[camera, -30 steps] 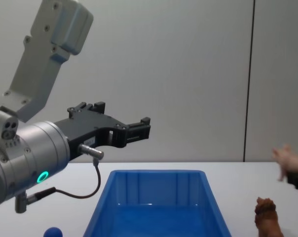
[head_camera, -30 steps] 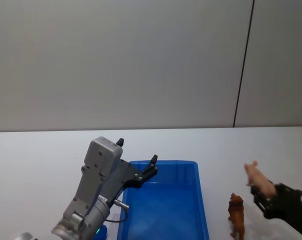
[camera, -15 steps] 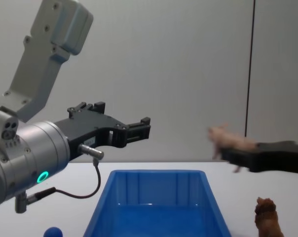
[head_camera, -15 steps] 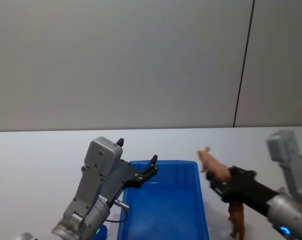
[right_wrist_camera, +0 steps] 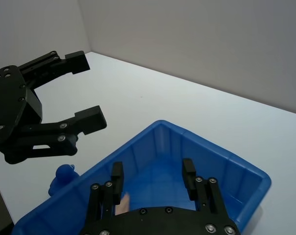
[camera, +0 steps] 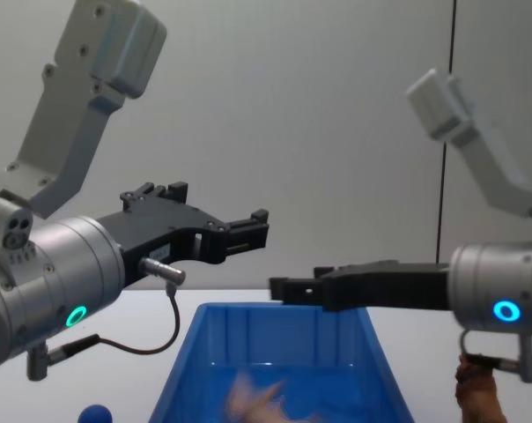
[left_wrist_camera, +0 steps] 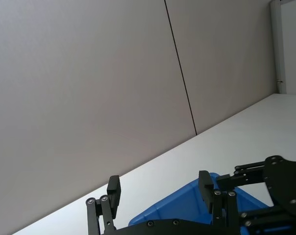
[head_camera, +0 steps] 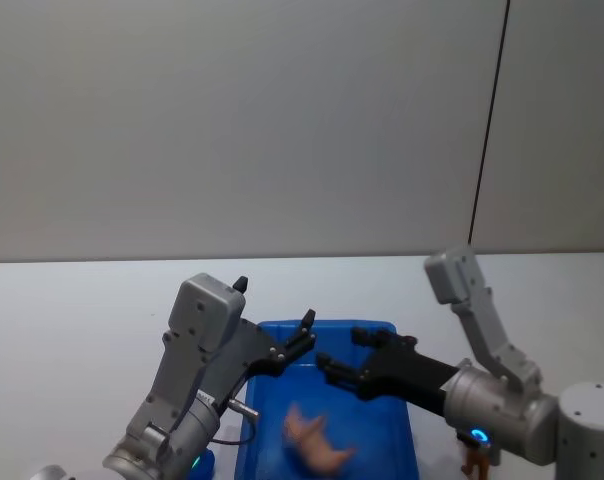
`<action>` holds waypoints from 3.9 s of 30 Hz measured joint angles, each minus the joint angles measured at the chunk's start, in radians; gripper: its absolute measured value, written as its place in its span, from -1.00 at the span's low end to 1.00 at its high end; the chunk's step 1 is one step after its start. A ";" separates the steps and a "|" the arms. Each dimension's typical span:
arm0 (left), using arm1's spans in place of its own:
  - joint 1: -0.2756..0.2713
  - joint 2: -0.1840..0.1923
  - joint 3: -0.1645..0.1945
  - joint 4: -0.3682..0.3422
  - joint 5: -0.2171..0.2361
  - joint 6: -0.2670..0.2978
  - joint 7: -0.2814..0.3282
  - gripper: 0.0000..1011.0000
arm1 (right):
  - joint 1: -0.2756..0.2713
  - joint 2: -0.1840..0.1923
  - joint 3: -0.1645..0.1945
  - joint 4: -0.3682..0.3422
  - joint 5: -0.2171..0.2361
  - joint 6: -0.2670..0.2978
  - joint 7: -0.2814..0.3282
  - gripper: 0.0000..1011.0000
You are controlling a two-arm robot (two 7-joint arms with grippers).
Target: Pick up the two dolls from the table and place them into the box.
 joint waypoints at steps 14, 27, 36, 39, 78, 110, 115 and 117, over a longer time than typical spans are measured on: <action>0.000 0.000 0.000 0.000 0.000 0.000 0.000 0.98 | 0.009 0.008 -0.002 0.028 -0.038 -0.047 -0.001 0.98; 0.000 0.000 0.000 0.000 0.000 0.000 0.000 0.98 | -0.134 0.114 0.049 -0.120 0.016 -0.086 -0.093 0.98; 0.000 0.000 0.000 0.000 0.000 0.000 0.000 0.98 | -0.250 0.191 0.083 -0.226 0.076 -0.093 -0.176 0.98; 0.000 0.000 0.000 0.000 0.000 0.000 0.000 0.98 | -0.279 0.209 0.093 -0.249 0.095 -0.088 -0.201 0.98; 0.000 0.000 0.000 0.000 0.000 0.000 0.000 0.98 | -0.196 0.174 0.100 -0.079 0.215 0.087 -0.220 0.19; 0.000 0.000 0.000 0.000 0.000 0.000 0.000 0.98 | -0.073 0.108 0.065 -0.089 0.181 0.015 -0.133 -0.16; 0.000 0.000 0.000 0.000 0.000 0.000 0.000 0.98 | -0.036 0.079 0.047 -0.064 0.170 0.016 -0.107 -0.16; 0.000 0.000 0.000 0.000 0.000 0.000 0.000 0.98 | -0.020 0.065 0.038 -0.047 0.163 0.018 -0.096 -0.16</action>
